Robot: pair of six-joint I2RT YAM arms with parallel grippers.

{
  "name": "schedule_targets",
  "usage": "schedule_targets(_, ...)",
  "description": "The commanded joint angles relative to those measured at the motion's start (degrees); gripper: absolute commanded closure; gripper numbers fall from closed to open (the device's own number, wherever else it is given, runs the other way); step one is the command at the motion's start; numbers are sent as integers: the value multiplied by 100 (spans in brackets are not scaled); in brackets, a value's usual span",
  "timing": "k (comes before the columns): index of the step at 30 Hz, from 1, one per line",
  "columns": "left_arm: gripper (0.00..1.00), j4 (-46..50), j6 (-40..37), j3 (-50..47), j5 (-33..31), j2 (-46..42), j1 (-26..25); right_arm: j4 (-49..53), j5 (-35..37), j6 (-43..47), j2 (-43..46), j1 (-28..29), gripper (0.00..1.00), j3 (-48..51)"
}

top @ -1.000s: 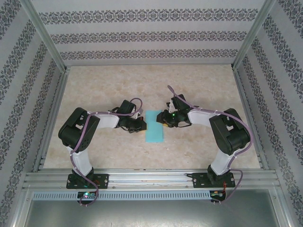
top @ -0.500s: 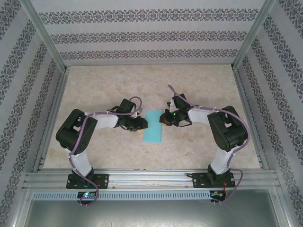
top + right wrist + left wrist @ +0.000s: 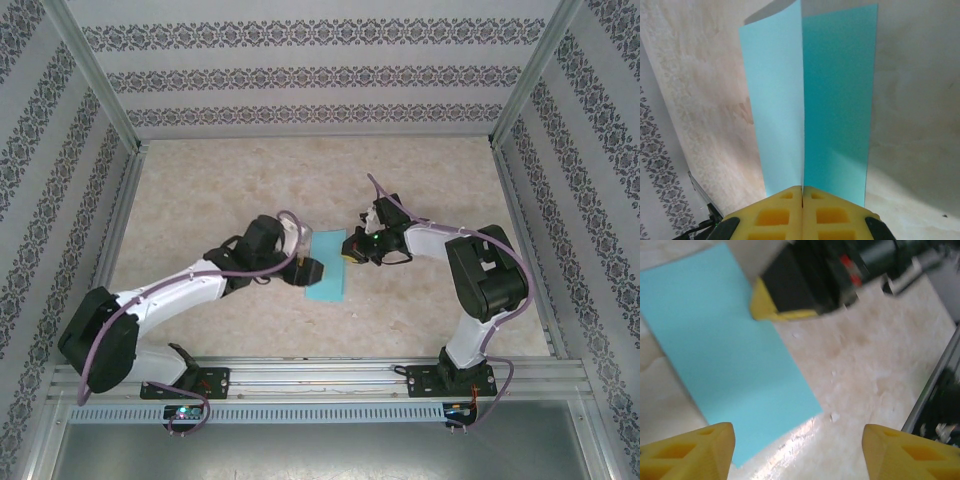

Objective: Fold a paper plane with a square sheet of paper (fold left side to right side)
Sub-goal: Fold the triangle a second time at the center of the table.

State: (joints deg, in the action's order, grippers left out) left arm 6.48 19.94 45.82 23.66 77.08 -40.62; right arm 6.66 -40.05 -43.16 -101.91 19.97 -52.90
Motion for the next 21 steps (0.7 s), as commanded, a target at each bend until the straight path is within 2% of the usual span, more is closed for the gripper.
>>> schedule_targets(1,28,547,-939,57,-965,-9,-649,321,-196,50,97,-53,100,-217)
schedule_targets(5,25,1001,-1327,525,-1916,497,-1375,515,-196,138,36,-63,100,-366)
schedule_targets(10,22,1362,-1669,1101,-2879,1312,-1954,674,-179,211,-29,-62,100,-525)
schedule_targets(21,21,1969,-1993,2130,-4638,2695,-2358,716,-177,220,-48,-54,100,-589)
